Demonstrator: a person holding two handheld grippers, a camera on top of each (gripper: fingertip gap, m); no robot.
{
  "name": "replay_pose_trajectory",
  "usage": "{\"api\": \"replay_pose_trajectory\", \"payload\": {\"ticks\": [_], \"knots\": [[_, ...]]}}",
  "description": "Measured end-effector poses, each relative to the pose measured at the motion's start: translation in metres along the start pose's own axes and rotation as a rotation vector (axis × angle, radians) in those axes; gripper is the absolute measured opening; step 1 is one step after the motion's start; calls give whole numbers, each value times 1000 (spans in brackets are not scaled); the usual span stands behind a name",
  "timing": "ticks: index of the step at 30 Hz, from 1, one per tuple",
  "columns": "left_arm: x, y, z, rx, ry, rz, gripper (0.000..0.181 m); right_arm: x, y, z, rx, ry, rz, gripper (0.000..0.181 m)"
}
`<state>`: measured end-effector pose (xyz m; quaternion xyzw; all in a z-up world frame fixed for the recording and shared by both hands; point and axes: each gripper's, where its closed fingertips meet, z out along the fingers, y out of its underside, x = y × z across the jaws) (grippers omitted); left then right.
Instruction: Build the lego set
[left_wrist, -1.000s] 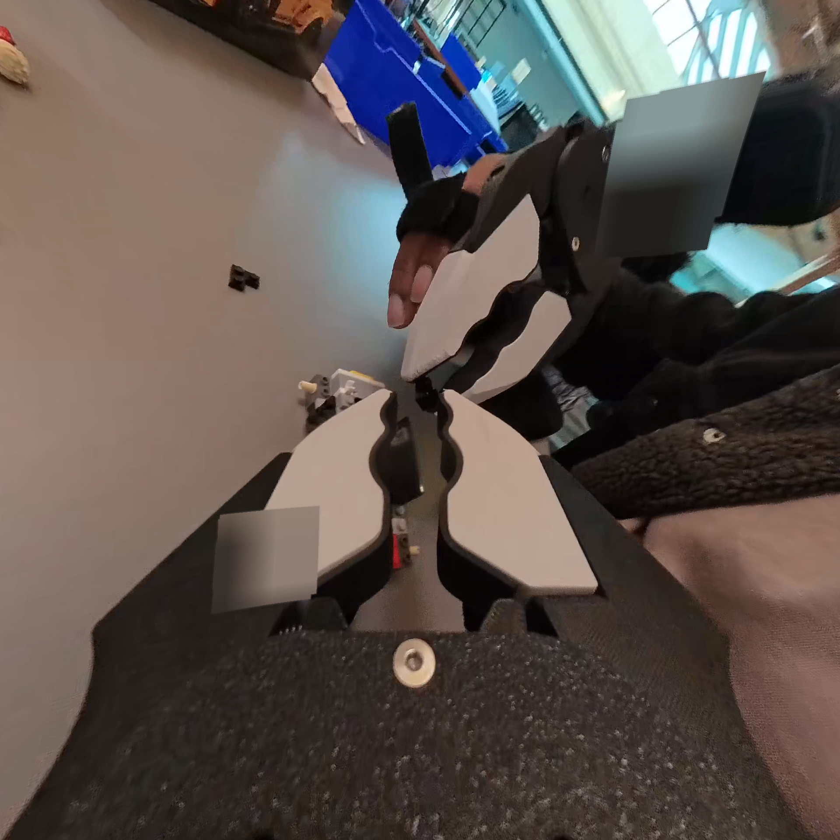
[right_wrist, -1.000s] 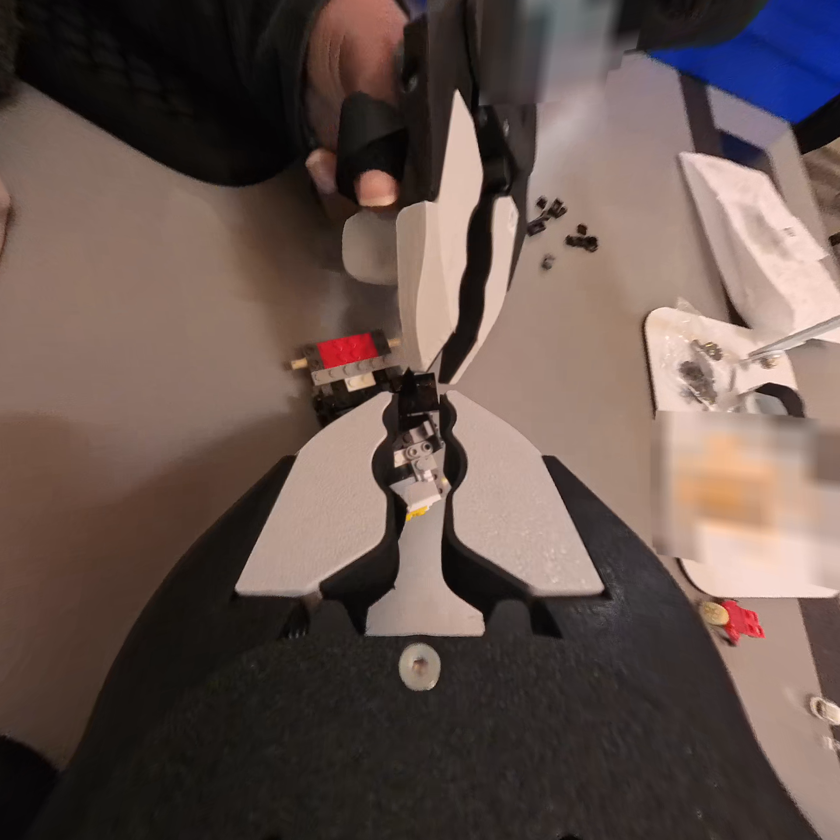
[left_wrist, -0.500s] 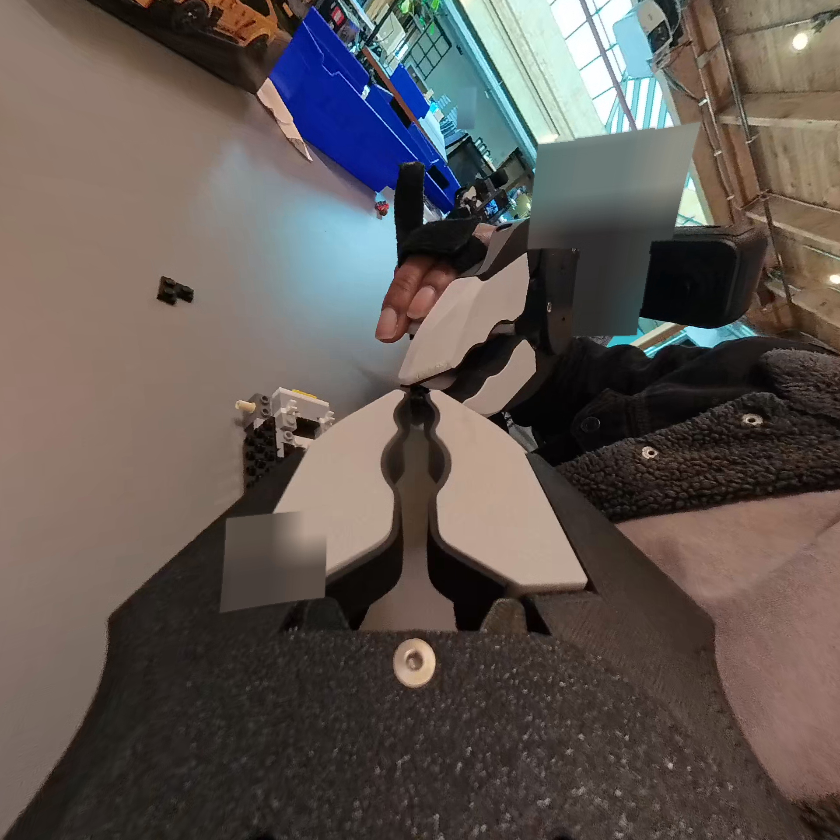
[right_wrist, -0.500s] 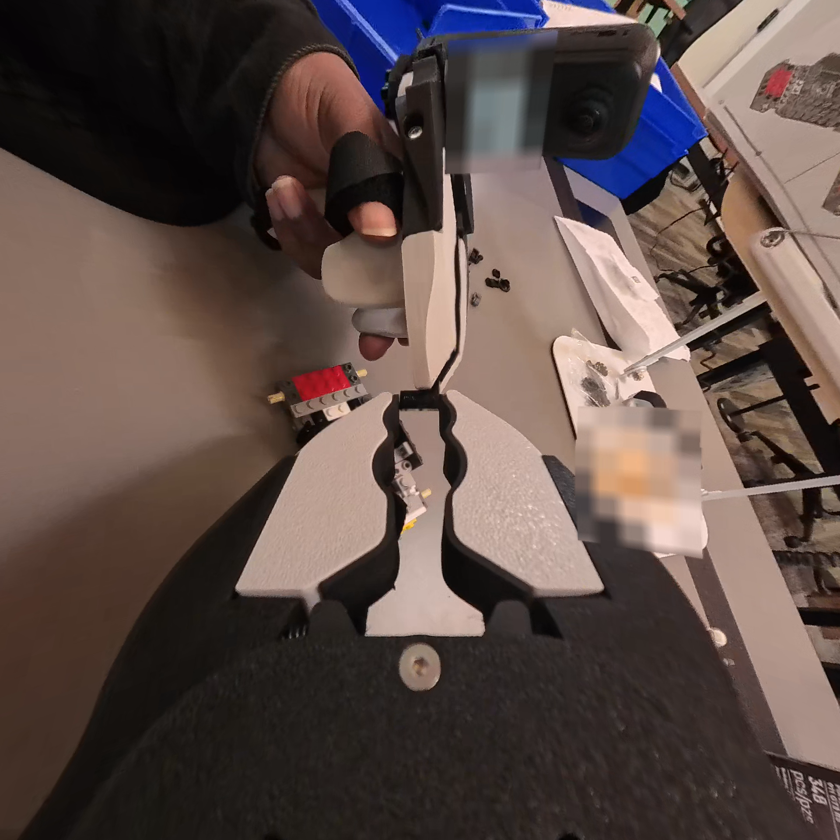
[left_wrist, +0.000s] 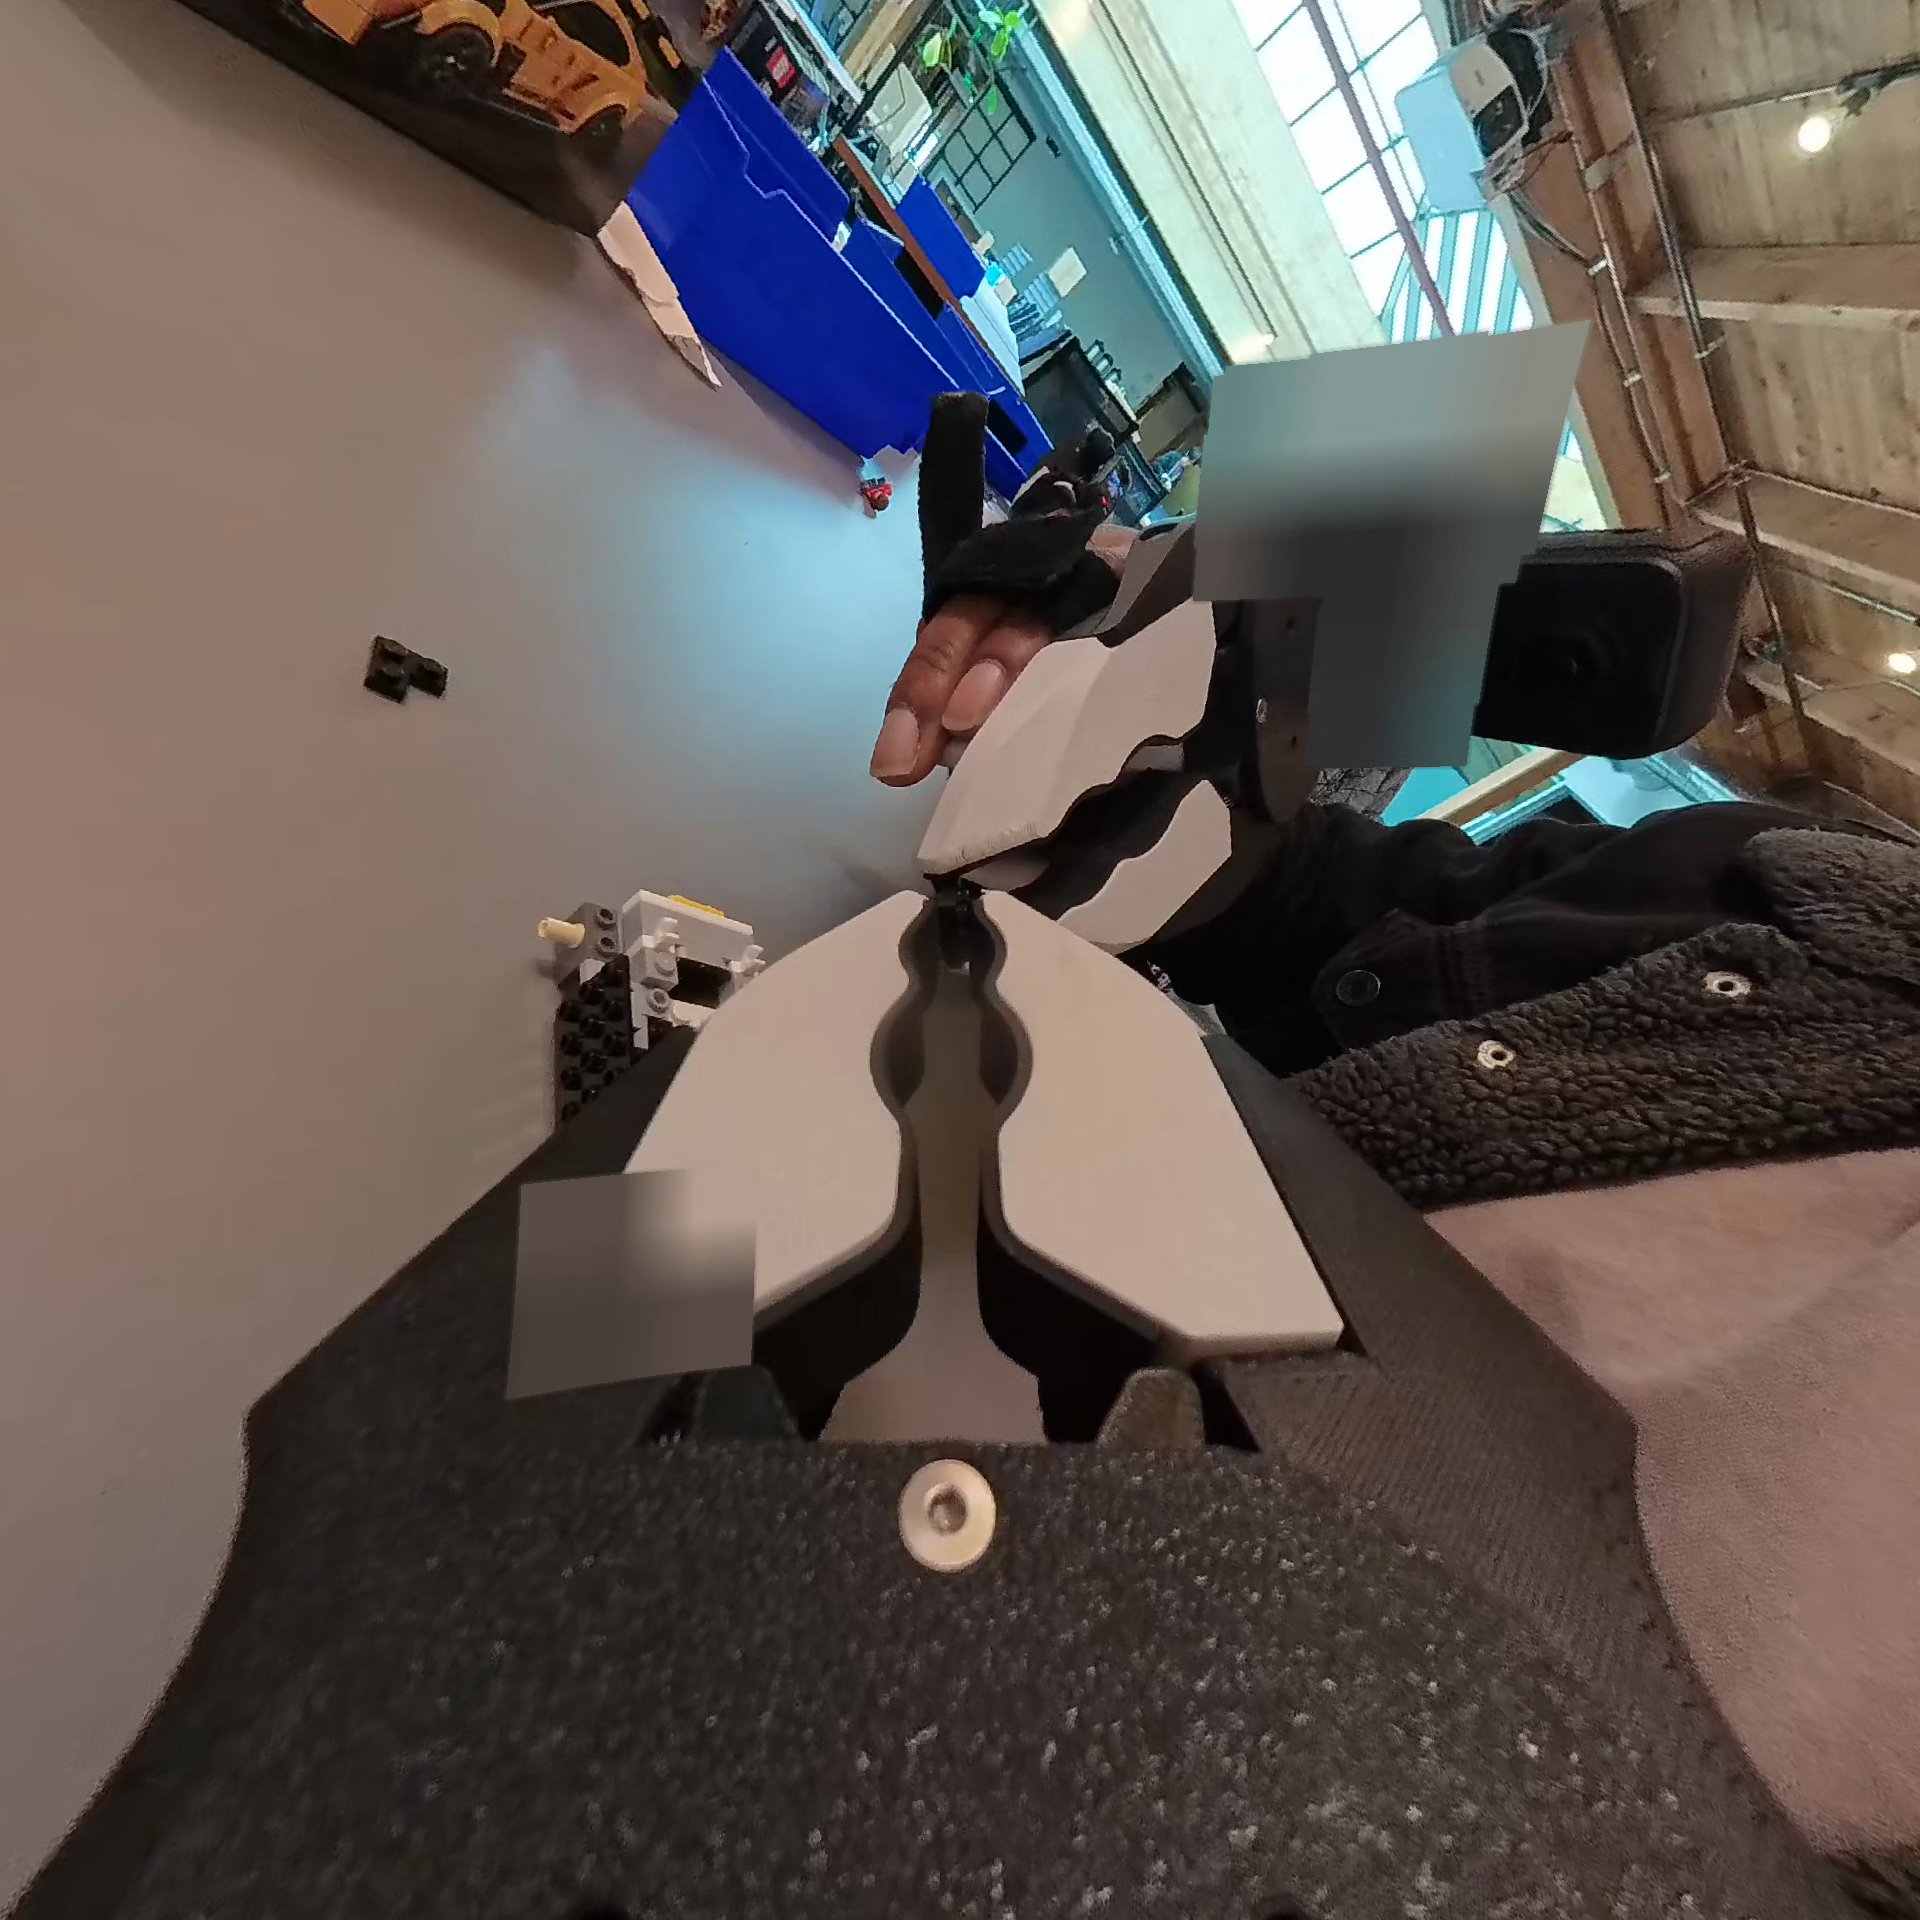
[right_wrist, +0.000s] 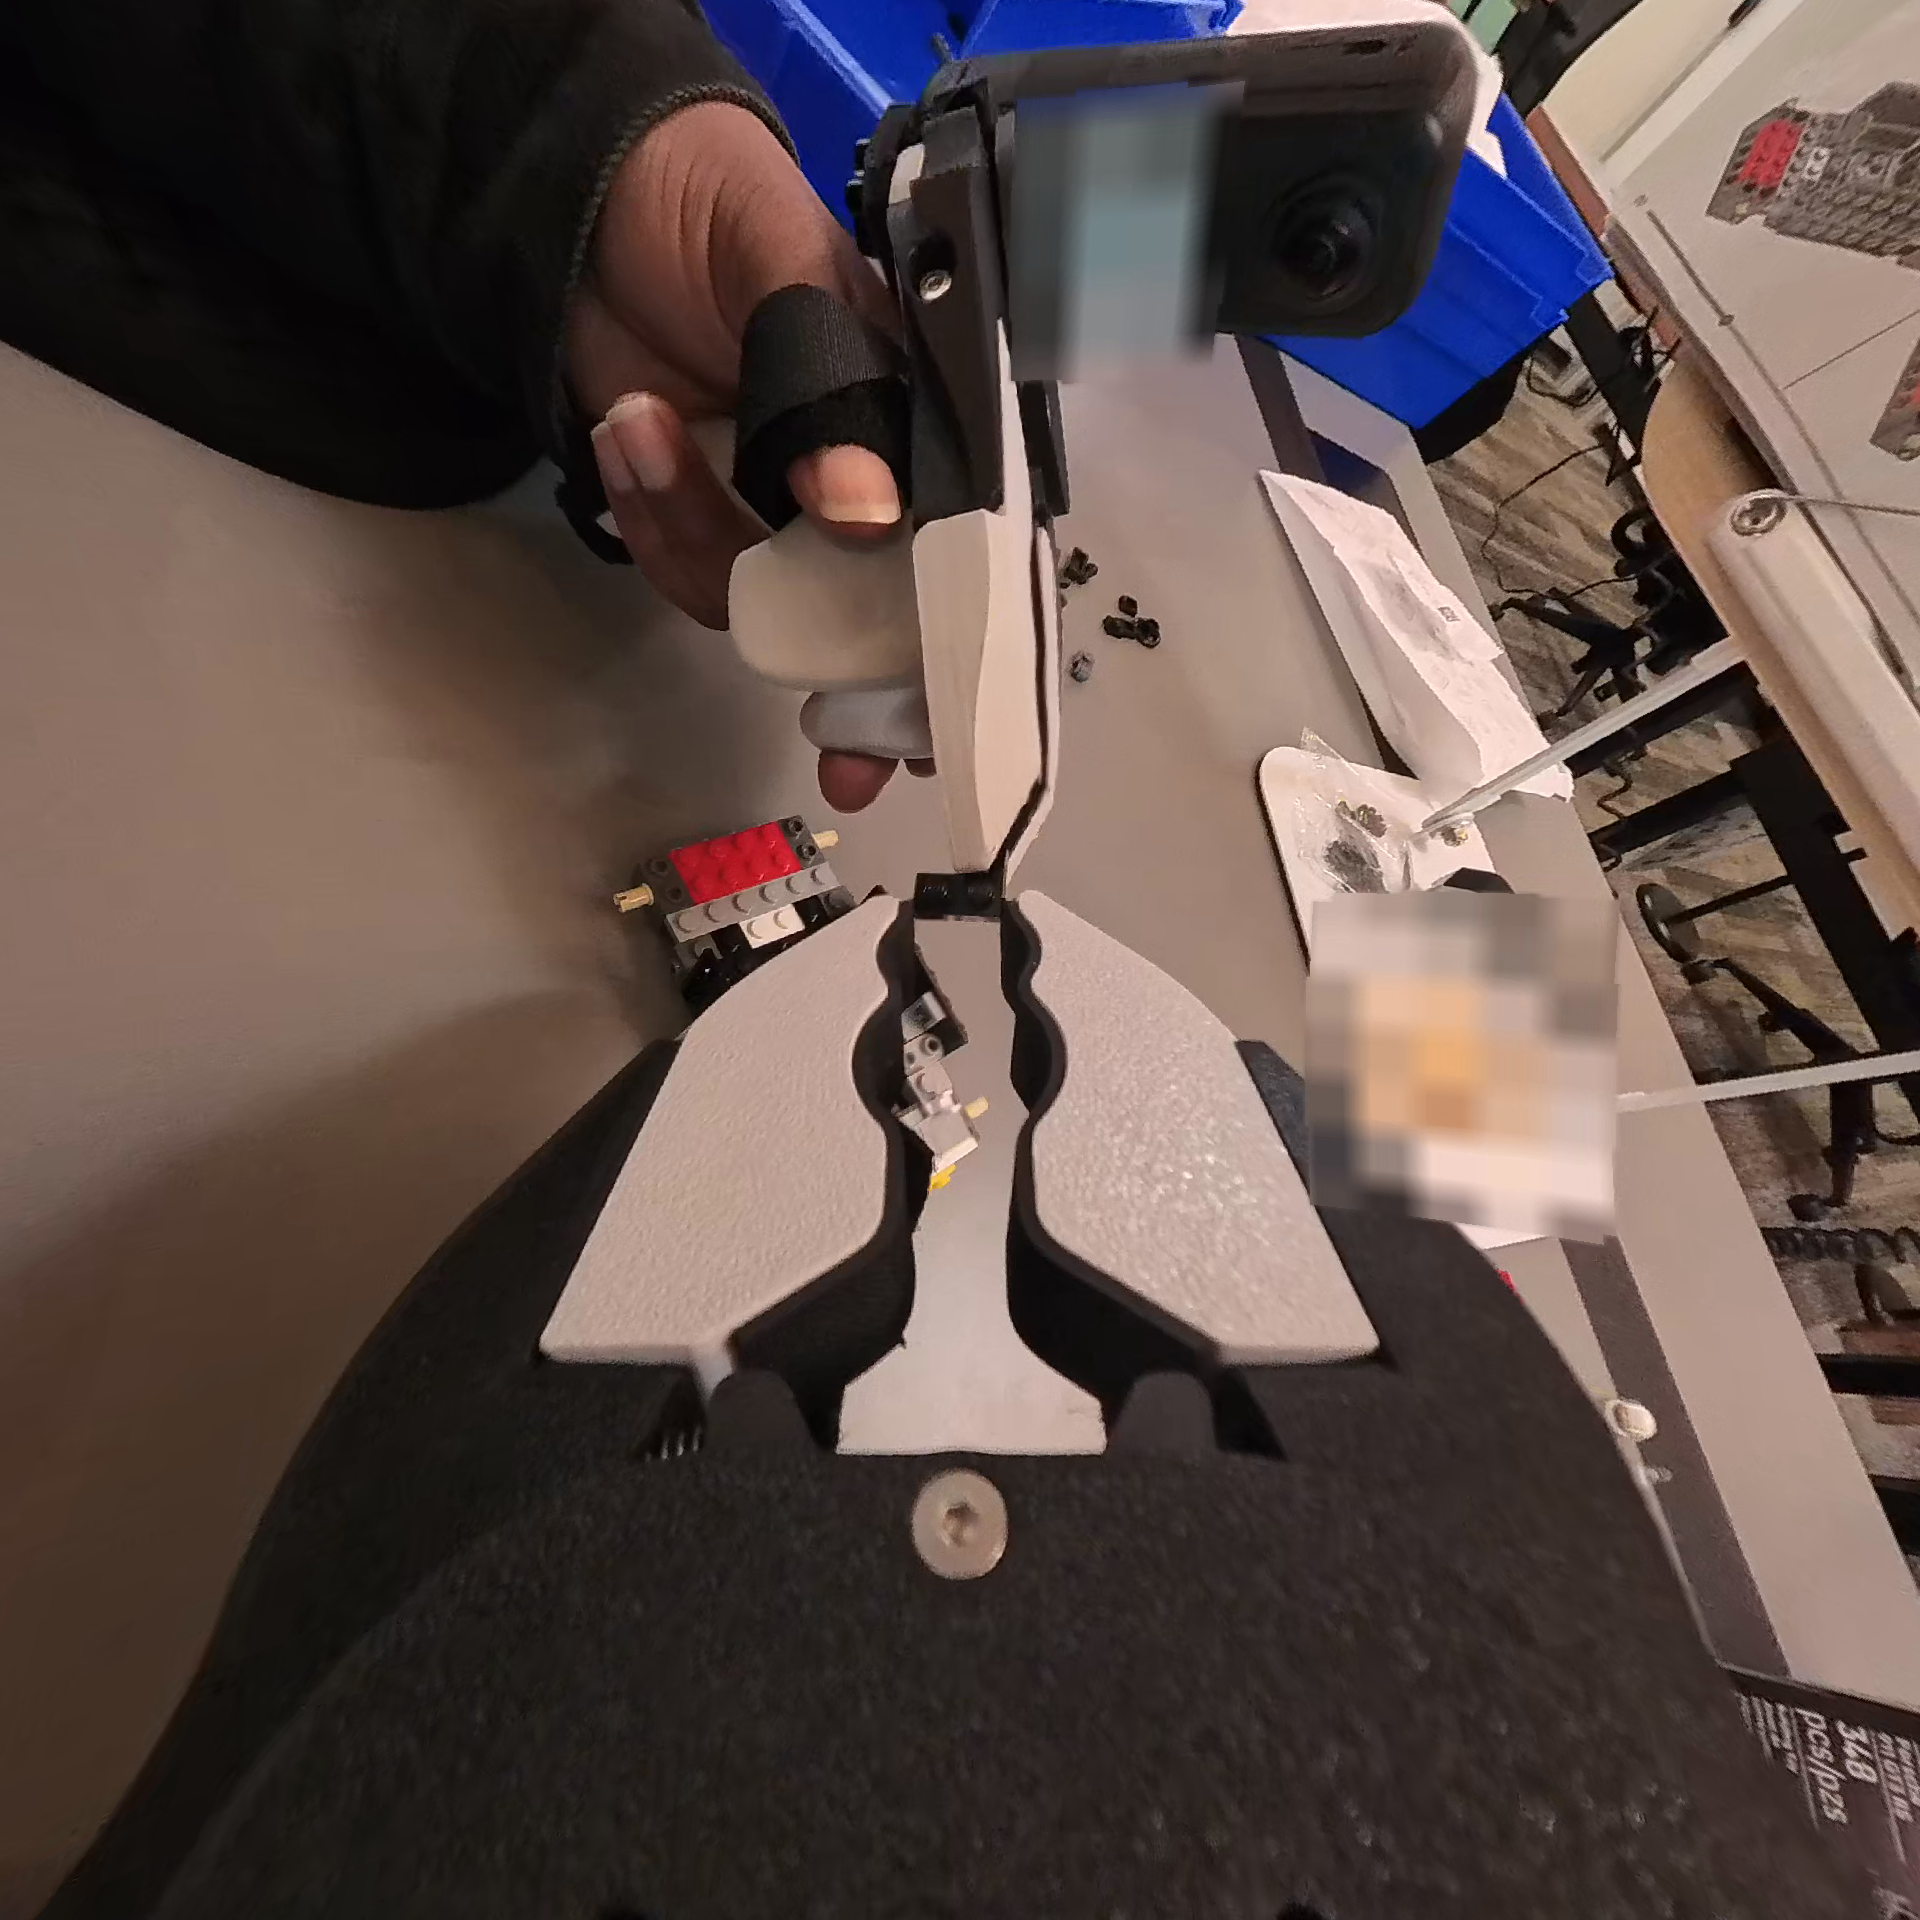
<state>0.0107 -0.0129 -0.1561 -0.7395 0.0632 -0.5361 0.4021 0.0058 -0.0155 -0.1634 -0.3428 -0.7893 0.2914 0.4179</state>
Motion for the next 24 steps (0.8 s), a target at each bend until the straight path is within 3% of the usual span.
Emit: {"api": "replay_pose_trajectory", "payload": {"ticks": [14, 24], "knots": [[1, -11, 1, 92, 26, -36, 17, 18, 0, -2, 30, 89, 91, 16], [7, -15, 3, 120, 41, -36, 5, 21, -12, -4, 82, 135, 89, 16]]}}
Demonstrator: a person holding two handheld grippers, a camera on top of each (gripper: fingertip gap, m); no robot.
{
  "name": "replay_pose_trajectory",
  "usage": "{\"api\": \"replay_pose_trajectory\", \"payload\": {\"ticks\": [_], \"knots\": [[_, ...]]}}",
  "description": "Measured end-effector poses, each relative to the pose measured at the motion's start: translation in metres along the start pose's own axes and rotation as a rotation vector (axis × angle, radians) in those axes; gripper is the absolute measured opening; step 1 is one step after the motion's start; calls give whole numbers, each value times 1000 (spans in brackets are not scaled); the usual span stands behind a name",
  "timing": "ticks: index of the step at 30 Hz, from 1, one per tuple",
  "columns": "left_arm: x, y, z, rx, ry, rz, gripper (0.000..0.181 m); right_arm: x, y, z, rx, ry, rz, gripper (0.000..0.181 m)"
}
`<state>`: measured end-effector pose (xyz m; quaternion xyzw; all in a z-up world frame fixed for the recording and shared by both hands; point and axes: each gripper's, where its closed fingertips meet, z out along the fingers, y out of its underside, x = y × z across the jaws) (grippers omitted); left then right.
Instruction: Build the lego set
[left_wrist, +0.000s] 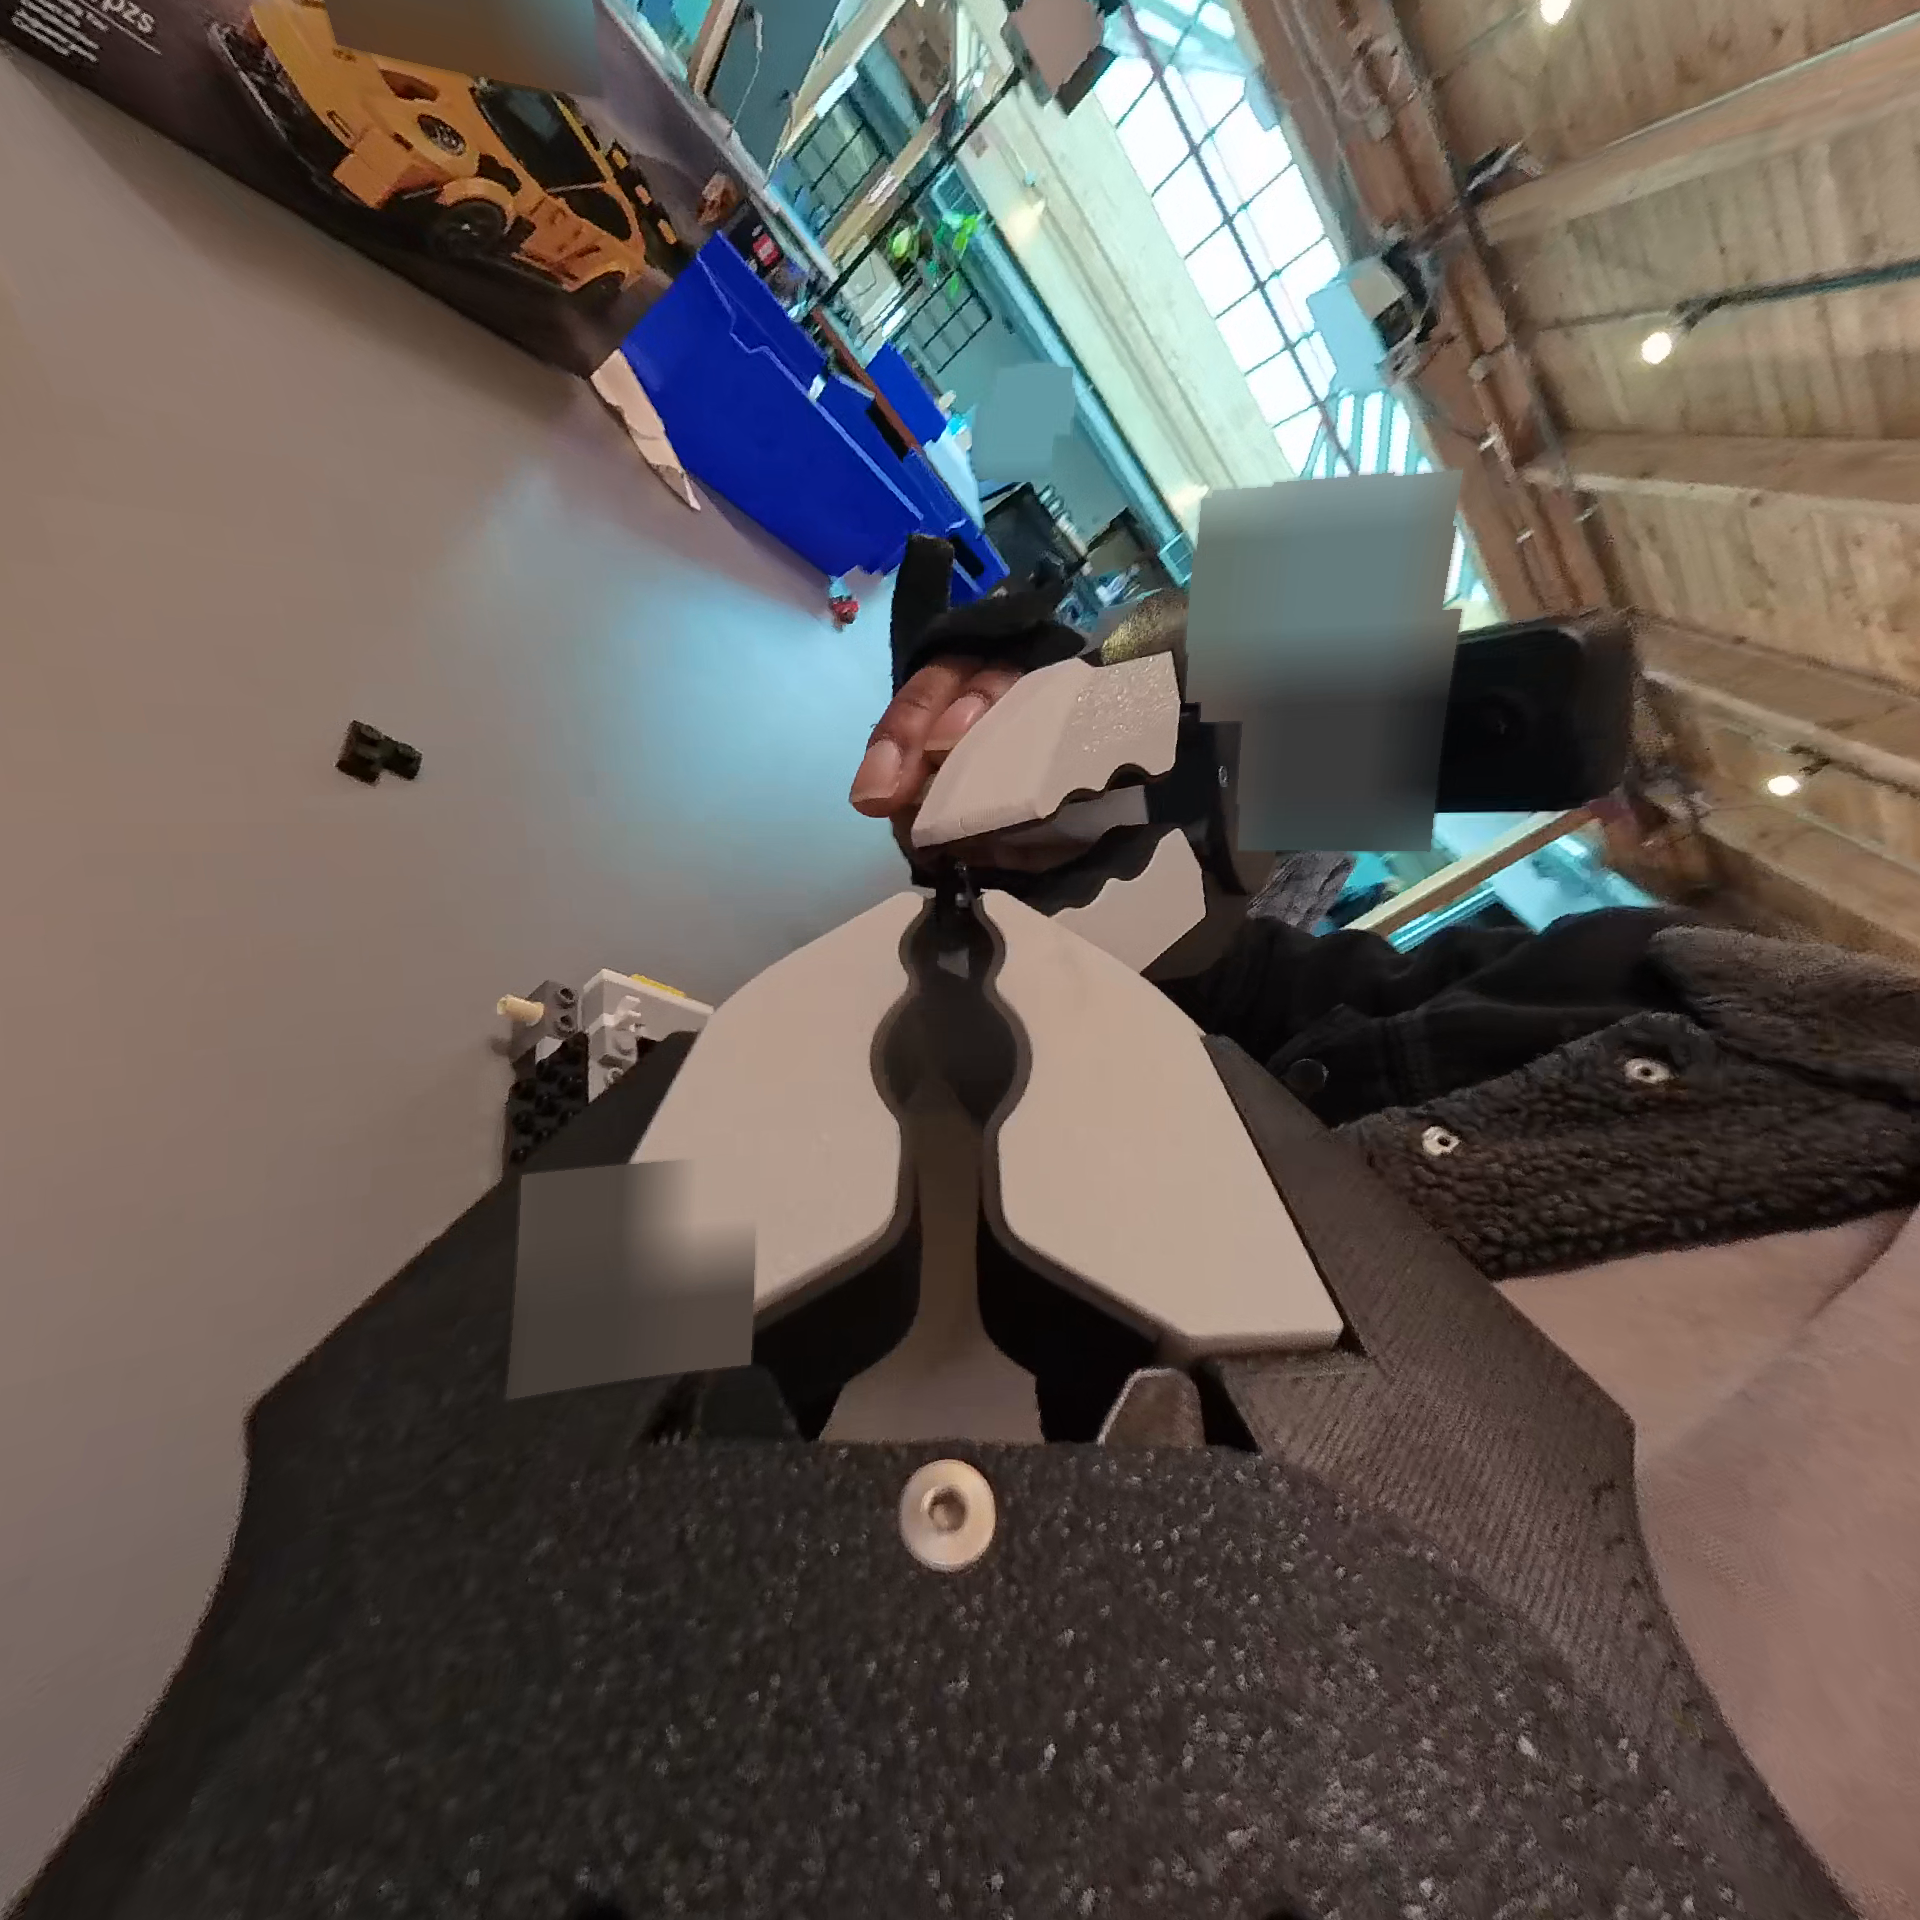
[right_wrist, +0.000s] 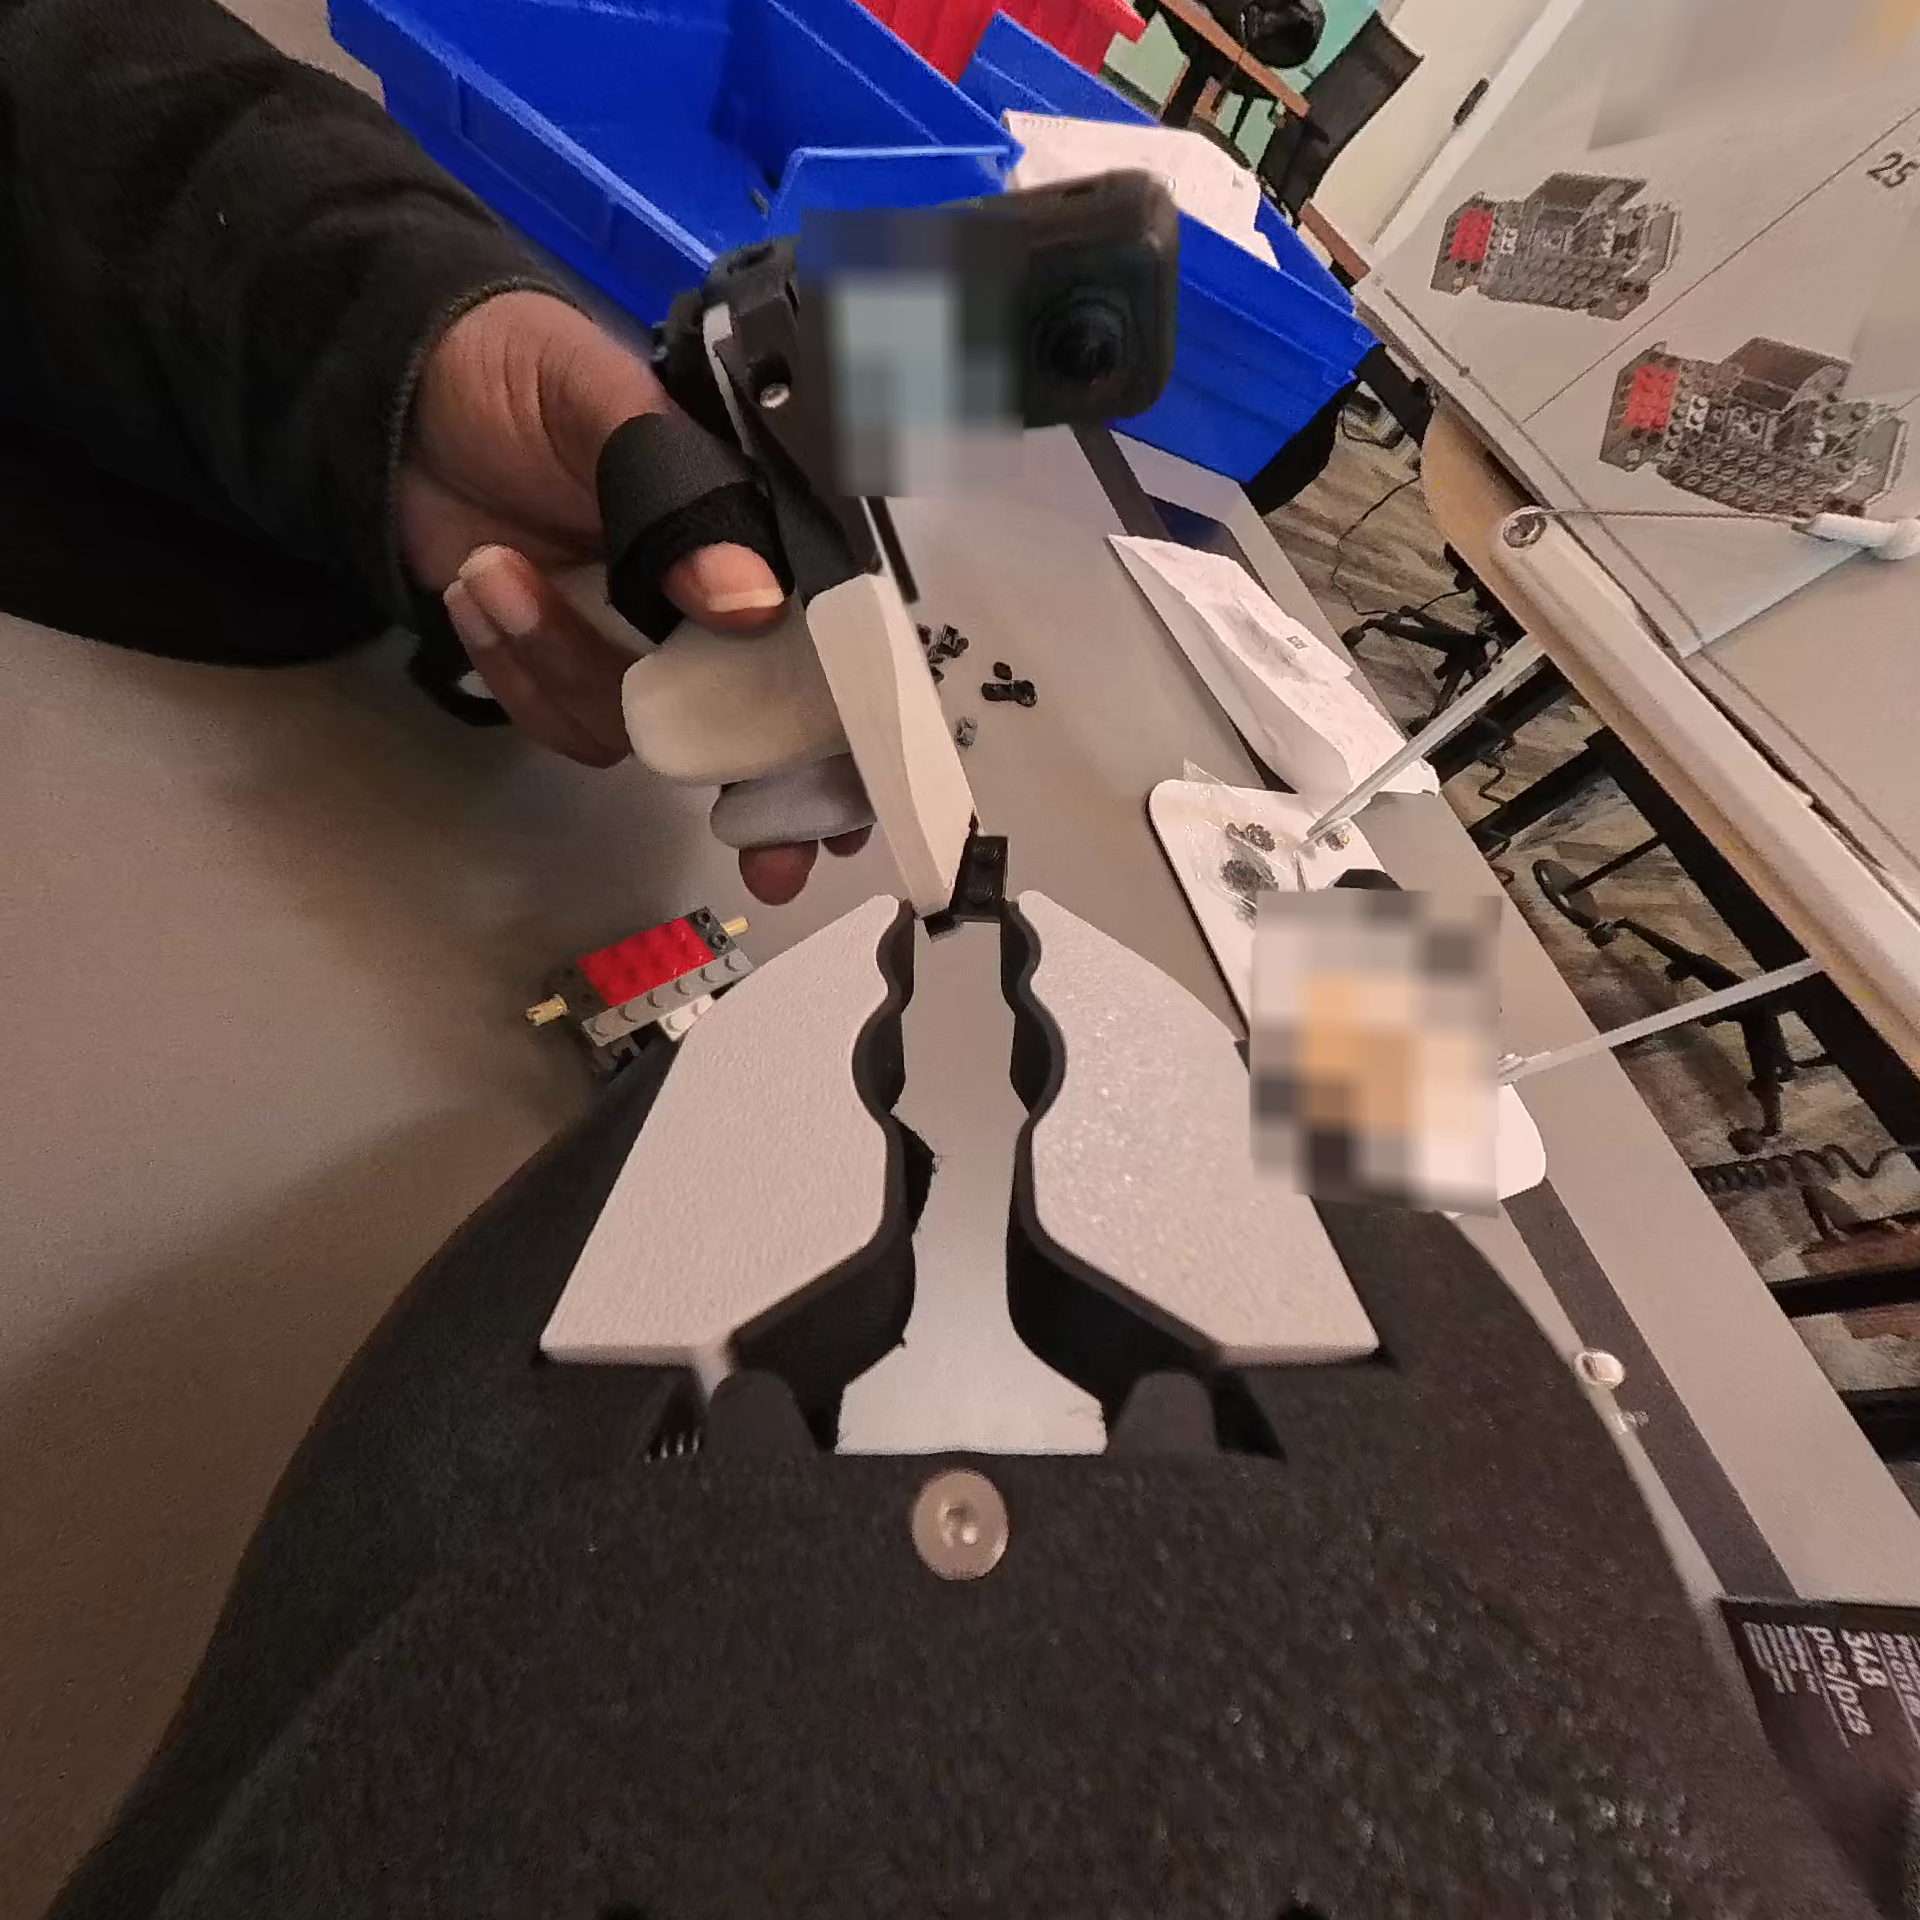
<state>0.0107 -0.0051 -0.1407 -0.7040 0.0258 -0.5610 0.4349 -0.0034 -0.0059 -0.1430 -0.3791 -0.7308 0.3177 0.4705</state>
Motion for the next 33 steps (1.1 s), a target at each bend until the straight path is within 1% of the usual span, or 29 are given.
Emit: {"api": "replay_pose_trajectory", "payload": {"ticks": [3, 6, 9, 11, 13, 15, 17, 20, 26, 27, 33], "knots": [[0, 6, -1, -74, -22, 37, 5, -6, 1, -1, 5, -61, 45, 16], [2, 19, -1, -217, -33, 104, 5, -20, 3, -8, -10, -226, 97, 16], [1, 42, 0, -414, -75, 241, 5, -30, 2, -16, -13, -363, 54, 16], [4, 56, 1, -521, -60, 283, 5, -37, -1, -22, -23, -464, 28, 16], [9, 65, 3, -591, -26, 294, 5, -48, -1, -28, -52, -556, -40, 15], [15, 70, 4, -645, 15, 299, 5, -53, -1, -31, -80, -589, -108, 15], [20, 71, 4, -675, 37, 308, 5, -57, 2, -33, -119, -611, -147, 15], [22, 71, 5, -707, 45, 326, 5, -61, 1, -32, -110, -595, -139, 13], [22, 71, 9, -732, 28, 368, 5, -59, 1, -36, -50, -573, -4, 9], [23, 70, 10, -726, 31, 373, 5, -58, 0, -37, -32, -570, 22, 6], [25, 59, 13, -620, 44, 359, 5, -47, -1, -42, 68, -474, 190, 6]]}}
